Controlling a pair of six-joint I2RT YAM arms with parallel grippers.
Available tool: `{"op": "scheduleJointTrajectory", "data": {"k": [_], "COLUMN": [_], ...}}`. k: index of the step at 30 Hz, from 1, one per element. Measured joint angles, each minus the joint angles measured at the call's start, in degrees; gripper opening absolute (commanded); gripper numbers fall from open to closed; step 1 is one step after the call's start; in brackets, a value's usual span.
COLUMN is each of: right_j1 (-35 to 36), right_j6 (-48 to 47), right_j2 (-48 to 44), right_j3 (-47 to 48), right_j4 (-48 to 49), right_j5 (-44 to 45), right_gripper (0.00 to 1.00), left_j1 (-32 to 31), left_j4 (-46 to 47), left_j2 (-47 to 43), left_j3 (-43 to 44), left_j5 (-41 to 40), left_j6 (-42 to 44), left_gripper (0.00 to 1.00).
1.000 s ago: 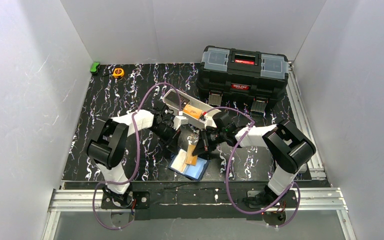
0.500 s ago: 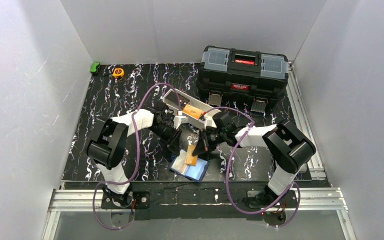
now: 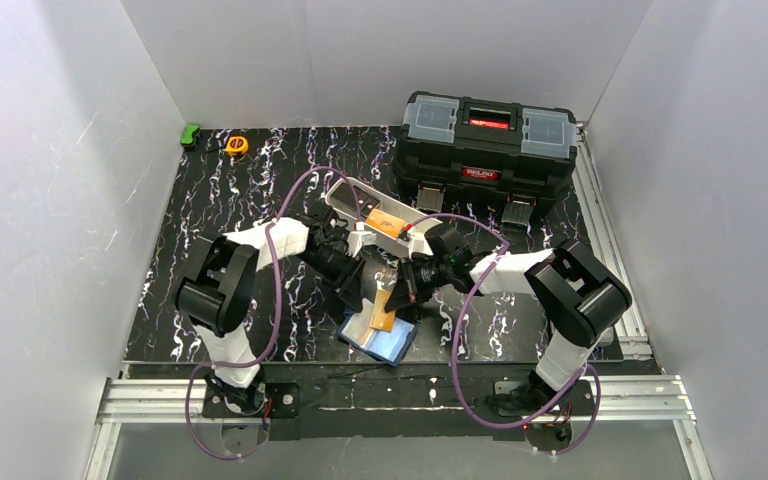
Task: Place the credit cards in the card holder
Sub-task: Insert the credit card into the card holder.
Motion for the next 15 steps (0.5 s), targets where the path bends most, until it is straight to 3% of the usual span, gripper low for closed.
{"op": "scheduleJointTrajectory", "data": {"k": [9, 13, 15], "right_j1": [0.02, 0.02, 0.02], "right_j6": [-0.26, -0.35, -0.37], "right_j2": [0.0, 0.0, 0.0], "right_j3": [0.0, 0.0, 0.0], "right_j4": [0.0, 0.02, 0.04], "right_j5": [-0.02, -0.04, 0.0], "right_gripper": [0.01, 0.01, 0.01], "left_j1": [-1.16, -1.62, -1.64], "left_j4": [0.11, 0.7, 0.87], "left_j2": [2.23, 2.93, 2.99], "left_j3": [0.85, 1.42, 1.42], "left_j5": [-0.13, 0.74, 1.05], "left_j6": [-1.42, -3.3, -3.98], "left_gripper": [0.22, 0.34, 0.35]}}
